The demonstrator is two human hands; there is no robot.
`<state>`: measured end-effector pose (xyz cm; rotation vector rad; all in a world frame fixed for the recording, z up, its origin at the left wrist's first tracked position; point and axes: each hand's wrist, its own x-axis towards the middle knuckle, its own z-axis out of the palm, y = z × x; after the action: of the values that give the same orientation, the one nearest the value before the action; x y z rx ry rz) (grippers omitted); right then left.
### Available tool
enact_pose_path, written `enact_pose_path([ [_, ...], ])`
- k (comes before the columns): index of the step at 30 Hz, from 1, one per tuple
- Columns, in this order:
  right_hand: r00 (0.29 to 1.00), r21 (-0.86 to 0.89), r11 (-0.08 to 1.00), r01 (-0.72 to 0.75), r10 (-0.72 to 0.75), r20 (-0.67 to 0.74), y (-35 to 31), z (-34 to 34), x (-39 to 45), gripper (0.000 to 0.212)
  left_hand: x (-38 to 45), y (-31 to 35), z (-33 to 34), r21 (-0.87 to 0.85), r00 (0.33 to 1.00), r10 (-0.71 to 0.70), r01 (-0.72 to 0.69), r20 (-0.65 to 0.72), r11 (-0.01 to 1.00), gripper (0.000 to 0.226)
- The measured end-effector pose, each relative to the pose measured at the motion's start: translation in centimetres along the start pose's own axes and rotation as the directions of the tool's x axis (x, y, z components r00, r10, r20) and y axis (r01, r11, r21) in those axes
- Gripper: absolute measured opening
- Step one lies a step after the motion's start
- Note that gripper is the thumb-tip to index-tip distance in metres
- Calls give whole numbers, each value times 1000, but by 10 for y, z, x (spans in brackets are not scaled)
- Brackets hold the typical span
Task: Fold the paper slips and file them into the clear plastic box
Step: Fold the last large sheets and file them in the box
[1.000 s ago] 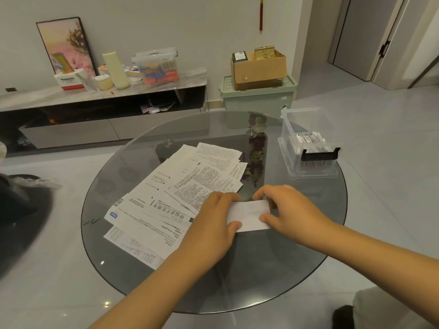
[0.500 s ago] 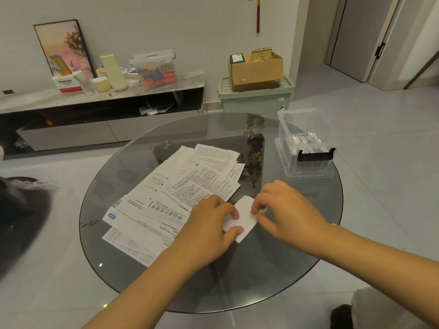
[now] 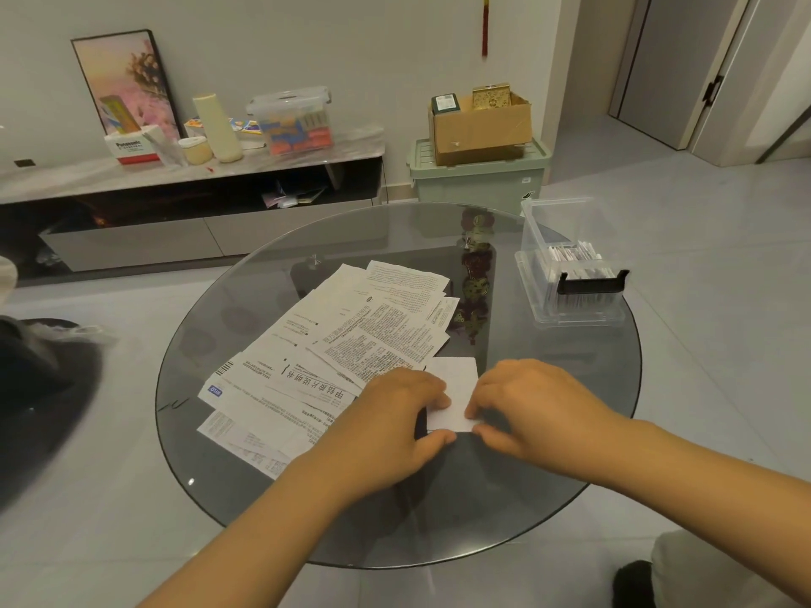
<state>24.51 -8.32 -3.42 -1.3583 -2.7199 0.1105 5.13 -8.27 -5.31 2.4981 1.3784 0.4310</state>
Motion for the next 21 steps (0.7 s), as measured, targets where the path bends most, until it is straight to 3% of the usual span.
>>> enact_pose_path([
  [2, 999, -67, 997, 40, -41, -17, -3, 4, 1, 30, 1, 0, -1, 15, 1000, 19, -19, -4, 1000, 35],
  [7, 996, -136, 990, 38, -48, -72, -5, 7, 5, 29, 2, 0, -2, 55, 999, 31, -32, 16, 998, 51],
  [11, 994, 85, 994, -63, 70, -82, -2, -1, 3, 18, 4, 0, -1, 55, 999, 34, -32, -33, 998, 34],
  [13, 986, 252, 961, -117, 143, -86, 1, -5, 1, 11, 5, 5, -2, 38, 997, 8, -5, -73, 999, 19],
  [16, 973, 450, 880, -151, 211, -88, 4, -2, 3, 5, 5, 9, -1, -42, 988, -86, 82, -126, 996, 14],
  [18, 967, 516, 841, -165, 240, -81, 4, 2, 5, 3, 6, 10, 1, -99, 976, -154, 140, -156, 985, 8],
  [21, 963, 536, 825, -181, 259, -73, 4, 9, 9, 18, 10, 9, 4, -162, 961, -229, 204, -157, 966, 14],
])
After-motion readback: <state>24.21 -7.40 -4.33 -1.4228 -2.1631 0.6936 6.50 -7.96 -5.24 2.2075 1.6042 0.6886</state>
